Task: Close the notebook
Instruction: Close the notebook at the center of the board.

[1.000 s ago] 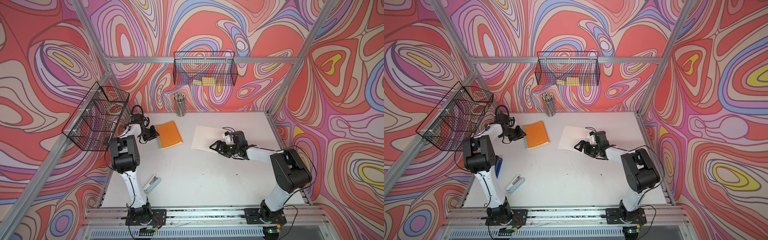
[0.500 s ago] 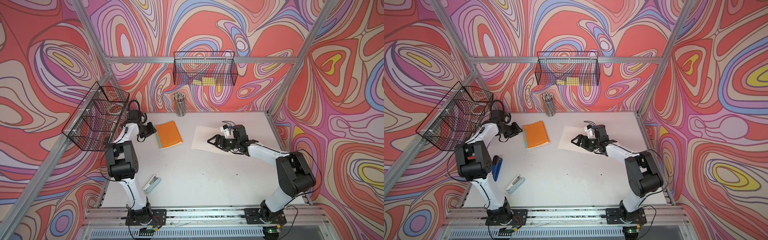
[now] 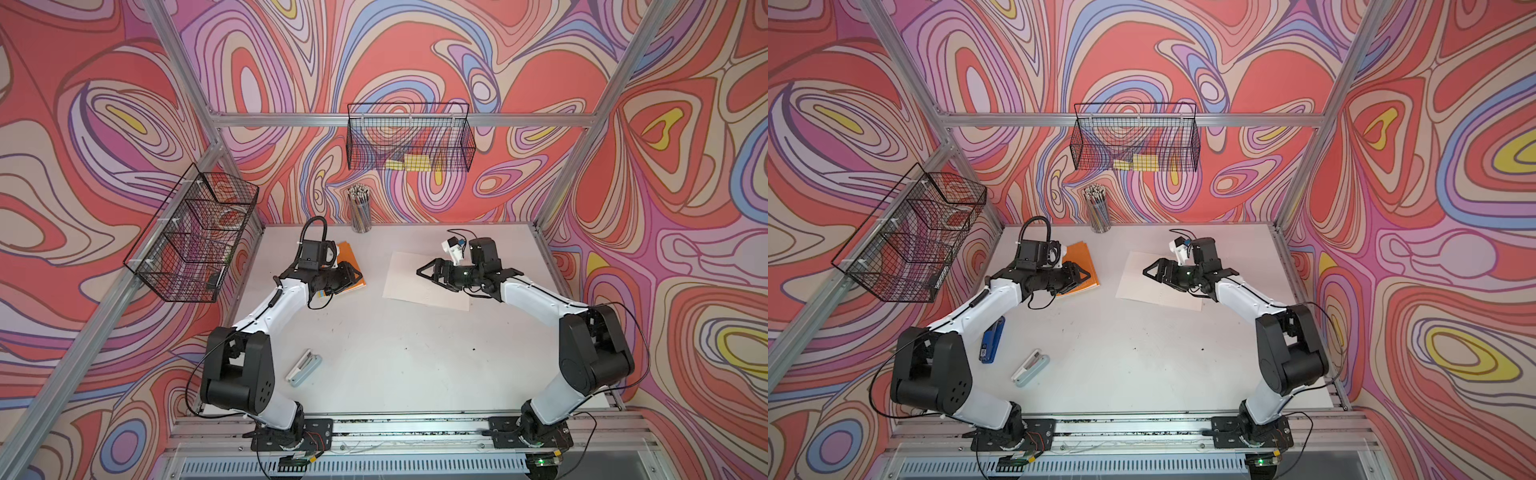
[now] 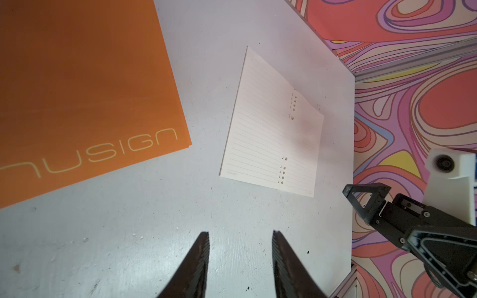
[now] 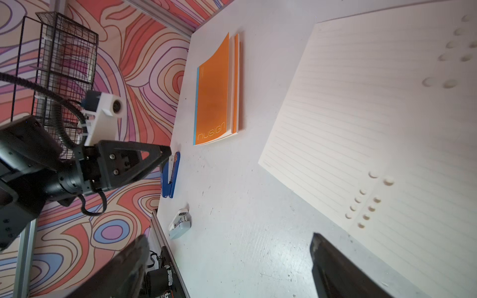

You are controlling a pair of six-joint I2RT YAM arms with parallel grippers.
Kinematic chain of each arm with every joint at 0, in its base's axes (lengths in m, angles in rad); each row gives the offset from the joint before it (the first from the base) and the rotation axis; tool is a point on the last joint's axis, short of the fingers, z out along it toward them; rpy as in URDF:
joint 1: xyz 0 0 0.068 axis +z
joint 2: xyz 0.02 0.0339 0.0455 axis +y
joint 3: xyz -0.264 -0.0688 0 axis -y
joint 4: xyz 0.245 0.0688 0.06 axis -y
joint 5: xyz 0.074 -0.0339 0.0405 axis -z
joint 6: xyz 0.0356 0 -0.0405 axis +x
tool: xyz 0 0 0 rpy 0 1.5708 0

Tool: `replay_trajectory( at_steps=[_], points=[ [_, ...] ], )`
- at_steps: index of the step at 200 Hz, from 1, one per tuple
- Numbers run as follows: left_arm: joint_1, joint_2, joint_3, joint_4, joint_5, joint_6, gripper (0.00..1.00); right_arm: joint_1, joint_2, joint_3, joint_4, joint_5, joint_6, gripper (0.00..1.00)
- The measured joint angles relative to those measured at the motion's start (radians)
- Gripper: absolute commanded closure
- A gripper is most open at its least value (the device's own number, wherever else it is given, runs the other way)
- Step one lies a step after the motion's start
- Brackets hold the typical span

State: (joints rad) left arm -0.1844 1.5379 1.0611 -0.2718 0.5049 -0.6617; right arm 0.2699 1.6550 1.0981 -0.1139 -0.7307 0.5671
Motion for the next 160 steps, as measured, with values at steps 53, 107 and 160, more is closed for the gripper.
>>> replay_trajectory(
  at_steps=[53, 107, 160],
  points=[
    [-0.128, -0.039, -0.105, 0.182, -0.046, -0.159, 0.56, -0.130, -0.004, -0.015, -0.015, -0.011, -0.031, 0.02],
    [-0.203, -0.048, -0.212, 0.338, -0.125, -0.296, 0.56, -0.174, 0.010, -0.047, -0.006, -0.013, -0.051, 0.02],
    [-0.241, -0.035, -0.243, 0.452, -0.170, -0.362, 0.56, -0.206, 0.049, -0.075, 0.027, -0.014, -0.053, 0.02]
  ],
)
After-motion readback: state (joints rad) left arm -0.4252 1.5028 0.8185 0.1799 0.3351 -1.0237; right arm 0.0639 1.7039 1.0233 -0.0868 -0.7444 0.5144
